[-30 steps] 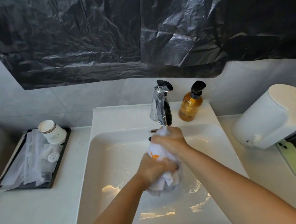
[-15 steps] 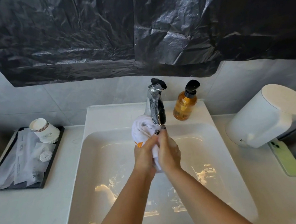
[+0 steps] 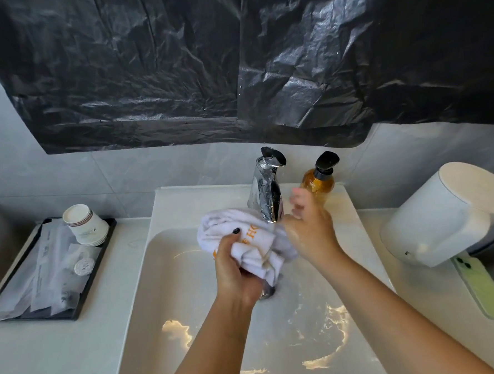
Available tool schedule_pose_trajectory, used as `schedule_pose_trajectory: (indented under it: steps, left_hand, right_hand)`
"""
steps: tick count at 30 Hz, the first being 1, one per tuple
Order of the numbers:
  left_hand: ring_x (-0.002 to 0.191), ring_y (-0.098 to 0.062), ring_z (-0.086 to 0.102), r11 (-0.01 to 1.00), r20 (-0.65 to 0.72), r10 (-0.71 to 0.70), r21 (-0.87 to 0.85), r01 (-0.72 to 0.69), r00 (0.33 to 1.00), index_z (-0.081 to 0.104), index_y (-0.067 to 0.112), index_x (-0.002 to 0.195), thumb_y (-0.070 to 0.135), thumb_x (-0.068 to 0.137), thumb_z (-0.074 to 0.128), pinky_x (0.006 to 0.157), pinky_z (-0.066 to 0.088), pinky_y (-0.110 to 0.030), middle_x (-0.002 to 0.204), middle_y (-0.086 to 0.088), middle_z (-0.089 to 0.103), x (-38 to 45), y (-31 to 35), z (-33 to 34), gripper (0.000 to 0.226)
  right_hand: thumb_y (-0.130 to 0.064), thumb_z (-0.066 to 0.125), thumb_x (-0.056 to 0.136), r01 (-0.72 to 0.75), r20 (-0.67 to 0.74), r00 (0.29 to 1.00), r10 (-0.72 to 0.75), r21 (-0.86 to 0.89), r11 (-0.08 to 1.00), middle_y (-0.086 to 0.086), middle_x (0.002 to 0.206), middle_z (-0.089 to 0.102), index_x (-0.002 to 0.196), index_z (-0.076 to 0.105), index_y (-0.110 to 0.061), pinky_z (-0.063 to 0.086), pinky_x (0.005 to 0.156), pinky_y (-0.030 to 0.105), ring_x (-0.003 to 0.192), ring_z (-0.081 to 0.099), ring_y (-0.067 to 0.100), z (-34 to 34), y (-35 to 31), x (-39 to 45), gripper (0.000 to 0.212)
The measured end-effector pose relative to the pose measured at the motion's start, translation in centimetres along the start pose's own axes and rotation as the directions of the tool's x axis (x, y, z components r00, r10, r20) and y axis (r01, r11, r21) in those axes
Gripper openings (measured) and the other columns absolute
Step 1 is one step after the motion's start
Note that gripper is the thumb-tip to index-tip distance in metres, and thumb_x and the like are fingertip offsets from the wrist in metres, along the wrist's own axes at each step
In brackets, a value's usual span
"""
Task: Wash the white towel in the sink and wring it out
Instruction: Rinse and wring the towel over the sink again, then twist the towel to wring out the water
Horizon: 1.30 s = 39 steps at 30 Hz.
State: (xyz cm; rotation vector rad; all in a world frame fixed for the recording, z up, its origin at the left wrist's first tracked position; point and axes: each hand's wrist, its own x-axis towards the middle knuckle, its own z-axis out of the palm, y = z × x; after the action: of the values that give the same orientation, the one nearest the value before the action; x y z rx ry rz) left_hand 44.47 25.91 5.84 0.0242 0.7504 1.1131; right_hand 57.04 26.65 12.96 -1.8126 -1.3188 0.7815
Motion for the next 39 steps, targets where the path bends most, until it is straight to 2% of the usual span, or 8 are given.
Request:
schedule_pose_trajectory:
  steps: [5,10,15,21,28,32,36,39]
  left_hand:
    - [0.046,-0.023,0.053,1.0,-0.06,0.018,0.01,-0.018,0.998,0.059,0.008,0.067,0.023,0.091,0.052,0.044,0.043,-0.027,0.055,-0.007,0.054,-1.2,1.2,0.1,0.03]
    - [0.05,-0.022,0.033,0.996,-0.15,-0.002,0.092,0.016,0.989,0.044,0.014,0.065,0.027,0.088,0.056,0.049,0.028,-0.025,0.061,-0.004,0.031,-2.4,1.4,-0.8,0.028]
    - [0.057,-0.028,0.055,0.996,-0.113,0.001,0.088,0.009,0.994,0.059,0.006,0.079,0.022,0.089,0.056,0.049,0.041,-0.029,0.065,-0.013,0.058,-5.0,2.2,-1.0,0.019]
    - [0.05,-0.025,0.042,0.975,-0.088,0.017,0.223,0.003,0.996,0.062,0.007,0.065,0.025,0.085,0.057,0.058,0.035,-0.038,0.069,-0.009,0.041,-8.0,4.1,-1.7,0.028]
    - [0.089,-0.032,0.066,0.876,0.033,0.051,0.479,-0.061,0.998,0.067,-0.002,0.103,0.018,0.066,0.068,0.084,0.051,-0.041,0.095,-0.02,0.07,-12.4,6.4,-1.4,0.042]
    - [0.107,-0.033,0.069,0.822,0.149,0.073,0.551,-0.145,0.986,0.067,0.002,0.12,0.04,0.077,0.072,0.103,0.049,-0.047,0.111,-0.021,0.072,-14.0,6.9,-1.0,0.058]
    - [0.097,-0.031,0.073,0.832,0.27,0.065,0.517,-0.201,0.961,0.068,0.004,0.114,0.058,0.09,0.042,0.078,0.06,-0.039,0.107,-0.023,0.073,-14.9,7.0,-1.0,0.065]
    - [0.11,-0.035,0.067,0.839,0.309,0.049,0.503,-0.207,0.95,0.065,0.005,0.123,0.076,0.088,0.027,0.097,0.051,-0.053,0.117,-0.024,0.069,-14.7,6.9,-1.6,0.087]
  right_hand:
    - [-0.003,0.052,0.086,0.456,0.015,0.873,-0.487,-0.377,0.806,0.005,0.156,0.034,0.152,0.028,-0.016,0.041,0.105,0.036,0.139,0.037,0.021,-2.2,-4.4,1.2,0.071]
    - [-0.007,0.046,0.082,0.574,0.115,0.8,-0.589,-0.43,0.697,0.007,0.155,0.037,0.148,0.039,-0.007,0.034,0.115,0.036,0.145,0.03,0.019,-1.0,-3.0,2.0,0.066]
    - [-0.023,0.032,0.083,0.631,0.196,0.741,-0.643,-0.53,0.566,0.009,0.153,0.038,0.147,0.039,-0.005,0.025,0.119,0.045,0.145,0.029,0.023,-0.4,-0.8,0.8,0.067]
    - [-0.008,0.053,0.089,0.568,0.074,0.817,-0.572,-0.274,0.776,0.002,0.15,0.045,0.143,0.048,-0.018,0.034,0.112,0.032,0.142,0.034,0.017,-1.3,-1.5,-2.7,0.055]
    - [-0.036,0.065,0.07,0.148,0.265,0.948,-0.175,0.121,0.982,-0.019,0.143,0.042,0.143,0.038,-0.035,0.035,0.097,0.019,0.131,0.039,0.002,2.4,-0.7,-8.9,0.077]
    - [-0.034,0.064,0.069,0.129,0.069,0.985,-0.157,0.3,0.945,-0.019,0.114,0.061,0.111,0.059,-0.035,0.046,0.08,0.012,0.108,0.058,0.002,2.9,-3.1,-11.4,0.042]
    - [-0.053,0.067,0.053,0.011,0.175,0.984,-0.041,0.17,0.985,-0.014,0.115,0.052,0.109,0.059,-0.033,0.05,0.076,0.017,0.099,0.059,0.0,3.4,-5.6,-13.8,0.06]
    - [-0.06,0.072,0.047,-0.139,0.338,0.937,0.088,0.128,0.982,-0.009,0.109,0.065,0.11,0.062,-0.029,0.055,0.082,0.029,0.095,0.066,0.007,2.5,-7.4,-13.5,0.071]
